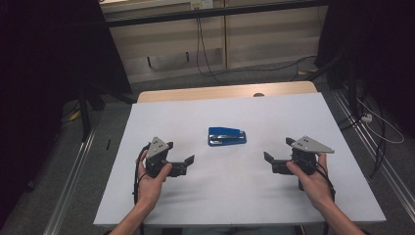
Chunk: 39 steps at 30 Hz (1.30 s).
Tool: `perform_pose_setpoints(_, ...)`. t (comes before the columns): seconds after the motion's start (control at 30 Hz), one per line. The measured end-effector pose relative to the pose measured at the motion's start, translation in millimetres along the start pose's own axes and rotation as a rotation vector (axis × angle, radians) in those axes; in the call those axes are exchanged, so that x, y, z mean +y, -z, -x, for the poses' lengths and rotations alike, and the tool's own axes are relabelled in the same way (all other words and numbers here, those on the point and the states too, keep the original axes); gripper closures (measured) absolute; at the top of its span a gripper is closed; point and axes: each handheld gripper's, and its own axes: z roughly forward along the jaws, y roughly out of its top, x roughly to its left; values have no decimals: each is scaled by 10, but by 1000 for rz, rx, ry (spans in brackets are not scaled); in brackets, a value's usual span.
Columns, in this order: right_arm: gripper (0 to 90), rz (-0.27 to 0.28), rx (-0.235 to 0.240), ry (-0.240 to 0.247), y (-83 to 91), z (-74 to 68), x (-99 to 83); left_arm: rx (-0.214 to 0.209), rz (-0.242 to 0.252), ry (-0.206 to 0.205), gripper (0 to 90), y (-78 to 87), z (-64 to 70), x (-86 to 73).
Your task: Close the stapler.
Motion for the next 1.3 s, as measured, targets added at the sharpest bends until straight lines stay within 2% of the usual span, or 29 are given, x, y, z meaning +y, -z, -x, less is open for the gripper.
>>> perform_pose_setpoints(0.1,40,6,-1,7,44,9,-24,15,14,5,52,66,-24,-35)
perform_pose_setpoints(0.2,35,10,-1,4,88,10,-45,56,0,10,53,145,-47,-69)
perform_pose_setpoints(0.27,35,9,-7,5,123,15,-55,53,15,17,53,192,-63,-87)
perform_pose_setpoints(0.33,34,14,-14,2,156,23,-65,68,29,-1,53,253,-56,-96)
perform_pose_setpoints(0.4,36,11,-47,11,187,36,-78,72,34,-18,53,313,-47,-109)
perform_pose_setpoints(0.43,37,10,-68,17,208,44,-88,72,38,-13,52,340,-45,-122)
perform_pose_setpoints(0.63,39,21,-103,4,312,91,-144,110,41,19,52,476,-67,-220)
perform_pose_setpoints(0.73,47,48,-133,0,362,110,-153,142,41,10,53,528,-97,-259)
perform_pose_setpoints(0.87,49,64,-142,-12,426,139,-156,156,37,23,54,618,-115,-324)
perform_pose_setpoints(1.07,44,61,-157,-26,466,153,-224,151,37,27,52,662,-108,-415)
perform_pose_setpoints(1.17,43,77,-158,-37,482,159,-243,134,34,32,51,643,-95,-428)
perform_pose_setpoints(1.2,43,79,-156,-42,485,160,-242,136,25,17,51,632,-91,-431)
perform_pose_setpoints(1.3,39,75,-158,-38,484,154,-270,158,22,21,52,610,-85,-419)
